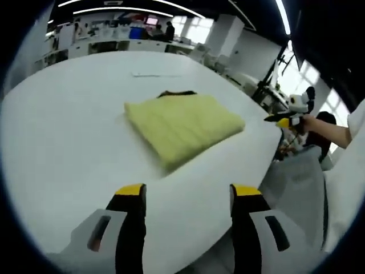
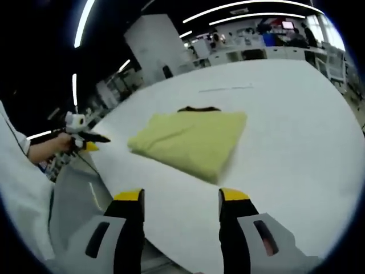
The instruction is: Fold the garment on the visible template until the final outline fits inside the template.
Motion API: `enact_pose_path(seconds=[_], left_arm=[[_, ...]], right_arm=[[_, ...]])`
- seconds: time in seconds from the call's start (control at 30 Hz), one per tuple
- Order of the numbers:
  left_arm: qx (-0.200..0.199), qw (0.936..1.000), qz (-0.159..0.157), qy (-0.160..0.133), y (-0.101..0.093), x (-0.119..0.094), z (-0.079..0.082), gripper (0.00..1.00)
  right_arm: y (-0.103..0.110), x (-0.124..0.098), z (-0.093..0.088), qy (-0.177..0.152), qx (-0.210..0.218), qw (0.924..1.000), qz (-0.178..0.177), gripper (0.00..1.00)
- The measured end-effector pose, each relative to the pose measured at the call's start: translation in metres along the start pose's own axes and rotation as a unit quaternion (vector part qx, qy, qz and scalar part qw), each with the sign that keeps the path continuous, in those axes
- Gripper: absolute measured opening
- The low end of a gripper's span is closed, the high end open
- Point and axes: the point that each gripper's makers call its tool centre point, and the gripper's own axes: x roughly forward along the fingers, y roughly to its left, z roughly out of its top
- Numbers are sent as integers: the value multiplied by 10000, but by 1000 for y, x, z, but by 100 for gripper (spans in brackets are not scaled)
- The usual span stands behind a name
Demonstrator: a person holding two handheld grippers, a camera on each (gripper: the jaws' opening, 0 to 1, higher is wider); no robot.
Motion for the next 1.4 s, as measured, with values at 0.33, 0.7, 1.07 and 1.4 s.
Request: enact_pose_path(seconds=[0.33, 0.7, 1.07, 1.4], left_arm=[[-61, 10000, -69, 30, 10, 16, -1, 46], [-214, 9996, -120, -99, 25, 36, 3, 38], [-244, 9992, -308, -29, 25, 52, 3, 29], [-261, 9989, -387, 39, 30, 63, 5, 23]], right_arm=[[-13, 12, 1, 18, -129, 9999, -50, 46], [-35, 28, -3, 87, -93, 9999, -45, 40], [-46, 41, -8, 104, 48, 9999, 50, 34], [-53, 53, -8, 196, 55, 9997, 106, 32]])
